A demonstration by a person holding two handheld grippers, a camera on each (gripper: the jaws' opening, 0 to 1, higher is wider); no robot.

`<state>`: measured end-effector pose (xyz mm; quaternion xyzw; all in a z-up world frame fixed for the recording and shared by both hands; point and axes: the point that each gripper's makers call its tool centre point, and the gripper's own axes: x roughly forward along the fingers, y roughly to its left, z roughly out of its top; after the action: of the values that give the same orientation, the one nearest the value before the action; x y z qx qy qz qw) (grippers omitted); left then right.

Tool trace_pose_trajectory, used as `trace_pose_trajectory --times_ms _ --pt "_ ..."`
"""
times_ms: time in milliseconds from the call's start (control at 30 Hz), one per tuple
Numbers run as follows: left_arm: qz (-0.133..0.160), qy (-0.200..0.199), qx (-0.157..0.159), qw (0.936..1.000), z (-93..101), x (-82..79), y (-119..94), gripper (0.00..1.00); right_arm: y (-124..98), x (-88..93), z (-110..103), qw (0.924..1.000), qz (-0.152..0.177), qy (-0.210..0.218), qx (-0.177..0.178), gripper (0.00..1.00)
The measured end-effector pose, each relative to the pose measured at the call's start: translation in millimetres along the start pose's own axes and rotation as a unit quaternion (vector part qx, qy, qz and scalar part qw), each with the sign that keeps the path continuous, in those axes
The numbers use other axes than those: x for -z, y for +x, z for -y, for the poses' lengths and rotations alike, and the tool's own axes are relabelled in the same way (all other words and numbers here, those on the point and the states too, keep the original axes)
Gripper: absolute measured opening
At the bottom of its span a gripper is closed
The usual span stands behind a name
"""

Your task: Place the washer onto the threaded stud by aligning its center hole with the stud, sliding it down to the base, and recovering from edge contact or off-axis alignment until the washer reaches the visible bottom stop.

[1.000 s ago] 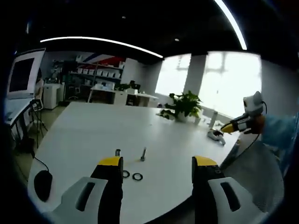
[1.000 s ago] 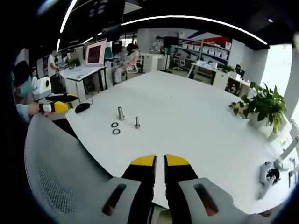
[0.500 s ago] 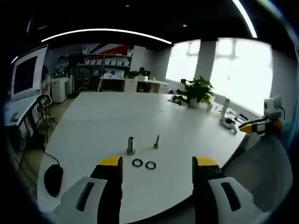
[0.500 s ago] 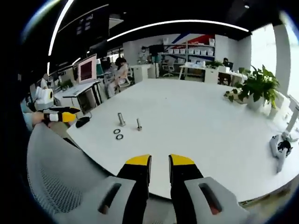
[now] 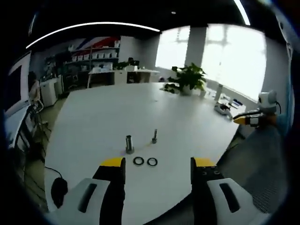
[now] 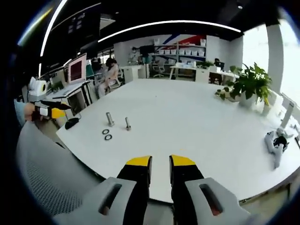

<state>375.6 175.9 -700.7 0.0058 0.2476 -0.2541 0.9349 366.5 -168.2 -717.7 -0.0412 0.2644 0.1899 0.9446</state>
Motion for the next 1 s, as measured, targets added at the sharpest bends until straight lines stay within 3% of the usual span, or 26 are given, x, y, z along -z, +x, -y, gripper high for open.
trace_pose_trajectory --times_ms 100,233,567,733,900,1000 --pt "-0.013 0.017 -0.006 0.9998 -24.4 2.4 12.7 0.55 0.4 1.1 0.6 1.0 -0.002 0.005 0.0 0.17" --pt "-0.028 0.027 0.0 0.9992 -38.8 6.8 35.4 0.53 0.3 3.6 2.1 0.9999 -0.007 0.007 0.002 0.17" --pt "-0.073 0.051 0.053 0.9946 -32.2 32.0 91.2 0.4 2.3 7.7 2.6 0.9997 -0.025 0.008 0.005 0.16" --pt "-0.099 0.05 0.078 0.9907 -28.5 46.1 112.1 0.25 3.5 8.0 2.9 0.9995 -0.03 0.011 0.008 0.16" --pt "-0.115 0.058 0.081 0.9884 -36.2 56.8 132.6 0.24 4.7 8.5 2.0 0.9993 -0.034 0.014 0.009 0.15" --pt "-0.134 0.083 0.089 0.9834 -37.9 63.5 141.9 0.24 5.4 8.4 1.7 0.9992 -0.036 0.017 0.008 0.15"
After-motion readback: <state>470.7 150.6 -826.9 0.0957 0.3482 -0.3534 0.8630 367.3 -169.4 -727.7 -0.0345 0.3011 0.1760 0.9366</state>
